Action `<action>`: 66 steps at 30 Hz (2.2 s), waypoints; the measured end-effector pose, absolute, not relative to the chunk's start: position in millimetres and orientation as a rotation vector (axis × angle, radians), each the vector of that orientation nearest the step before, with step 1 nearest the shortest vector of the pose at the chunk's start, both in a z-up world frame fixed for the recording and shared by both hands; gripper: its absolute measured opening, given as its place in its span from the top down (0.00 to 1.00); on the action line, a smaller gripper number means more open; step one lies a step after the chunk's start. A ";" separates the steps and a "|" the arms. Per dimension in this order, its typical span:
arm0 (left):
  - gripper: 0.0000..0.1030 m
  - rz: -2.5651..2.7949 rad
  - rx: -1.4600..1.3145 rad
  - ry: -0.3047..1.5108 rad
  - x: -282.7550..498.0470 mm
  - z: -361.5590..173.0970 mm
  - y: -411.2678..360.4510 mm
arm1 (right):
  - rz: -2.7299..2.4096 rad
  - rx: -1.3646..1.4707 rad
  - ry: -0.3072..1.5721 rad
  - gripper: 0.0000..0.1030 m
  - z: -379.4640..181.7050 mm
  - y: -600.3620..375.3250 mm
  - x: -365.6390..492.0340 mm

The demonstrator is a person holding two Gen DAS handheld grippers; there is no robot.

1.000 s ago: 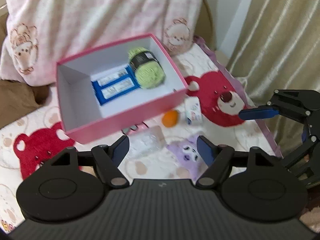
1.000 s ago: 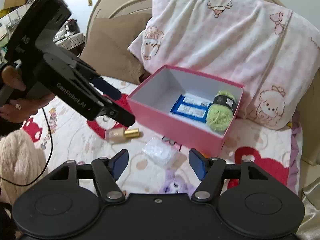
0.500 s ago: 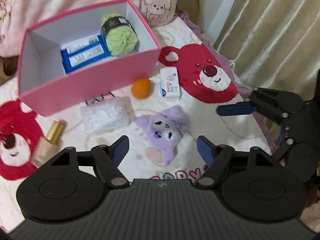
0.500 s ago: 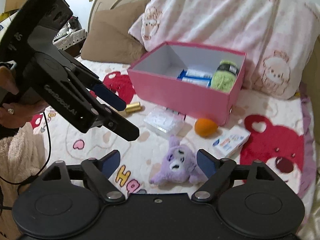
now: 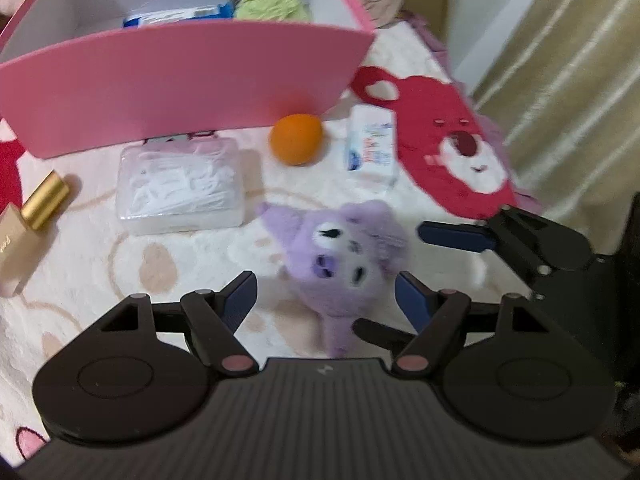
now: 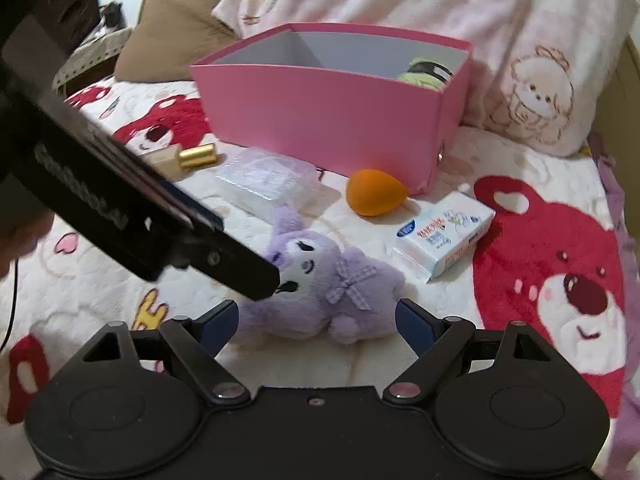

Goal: Organize objects
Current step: 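Lower the left tool onto the purple plush toy and close, then lift the purple plush with the left tool into the pink box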

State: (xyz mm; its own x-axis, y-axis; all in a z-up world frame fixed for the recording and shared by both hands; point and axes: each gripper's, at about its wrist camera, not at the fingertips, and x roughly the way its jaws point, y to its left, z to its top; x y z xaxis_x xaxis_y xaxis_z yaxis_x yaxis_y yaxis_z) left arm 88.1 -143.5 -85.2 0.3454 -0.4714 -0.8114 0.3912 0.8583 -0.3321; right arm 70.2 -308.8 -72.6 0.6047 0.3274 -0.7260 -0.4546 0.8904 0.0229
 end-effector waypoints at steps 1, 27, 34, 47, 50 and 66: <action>0.27 -0.548 -0.079 1.072 88.4 -89.5 -144.5 | 0.454 -0.165 0.801 0.14 -75.1 -308.8 72.1; 0.59 -0.549 -0.308 1.076 85.3 -119.4 -131.0 | 0.436 -0.138 0.796 0.03 -95.7 -295.4 72.8; 0.59 -0.556 -0.358 1.074 85.6 -125.8 -123.0 | 0.443 -0.098 0.816 0.04 -102.5 -293.2 86.5; 0.60 -0.688 -0.382 1.065 68.4 -40.4 -94.9 | 0.385 -0.161 0.740 0.07 -7.9 -274.1 43.9; 0.60 -0.693 -0.344 1.033 62.2 -17.4 -90.4 | 0.385 -0.167 0.729 0.07 11.6 -268.4 42.4; 0.60 -0.632 -0.360 0.875 80.7 72.0 -41.1 | 0.460 -0.234 0.653 0.07 103.3 -223.3 87.3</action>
State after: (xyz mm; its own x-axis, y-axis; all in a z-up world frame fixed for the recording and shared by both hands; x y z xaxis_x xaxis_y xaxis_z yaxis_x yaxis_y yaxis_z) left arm 80.7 -41.1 72.0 0.4776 -0.6457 -0.5958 0.3629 0.7626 -0.5355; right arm 87.3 -223.3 103.3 0.6988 0.3365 -0.6312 -0.4807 0.8744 -0.0660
